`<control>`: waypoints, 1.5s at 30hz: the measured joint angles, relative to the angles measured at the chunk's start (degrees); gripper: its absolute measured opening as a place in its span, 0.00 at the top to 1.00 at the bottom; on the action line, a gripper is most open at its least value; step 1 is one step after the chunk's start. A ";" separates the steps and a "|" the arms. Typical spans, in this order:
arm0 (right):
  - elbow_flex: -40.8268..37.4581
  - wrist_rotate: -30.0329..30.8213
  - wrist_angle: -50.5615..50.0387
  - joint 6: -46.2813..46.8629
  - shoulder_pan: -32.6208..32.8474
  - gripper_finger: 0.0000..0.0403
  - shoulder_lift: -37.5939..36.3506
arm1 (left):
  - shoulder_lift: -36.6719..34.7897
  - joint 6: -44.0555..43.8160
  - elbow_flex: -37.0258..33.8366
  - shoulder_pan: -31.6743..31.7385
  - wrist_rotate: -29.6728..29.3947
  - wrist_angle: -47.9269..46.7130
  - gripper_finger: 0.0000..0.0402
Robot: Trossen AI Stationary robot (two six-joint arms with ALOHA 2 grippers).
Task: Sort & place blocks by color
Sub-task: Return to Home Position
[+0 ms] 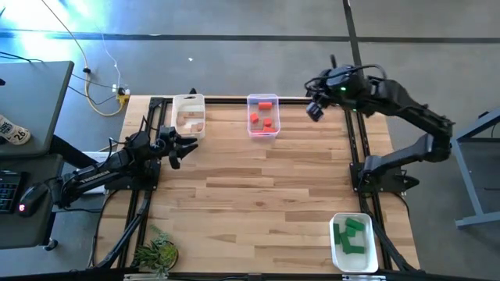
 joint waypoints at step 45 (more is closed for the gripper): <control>-85.80 -20.00 49.82 12.02 -0.92 1.00 -70.74 | 0.00 0.07 0.04 0.02 0.16 -0.07 0.61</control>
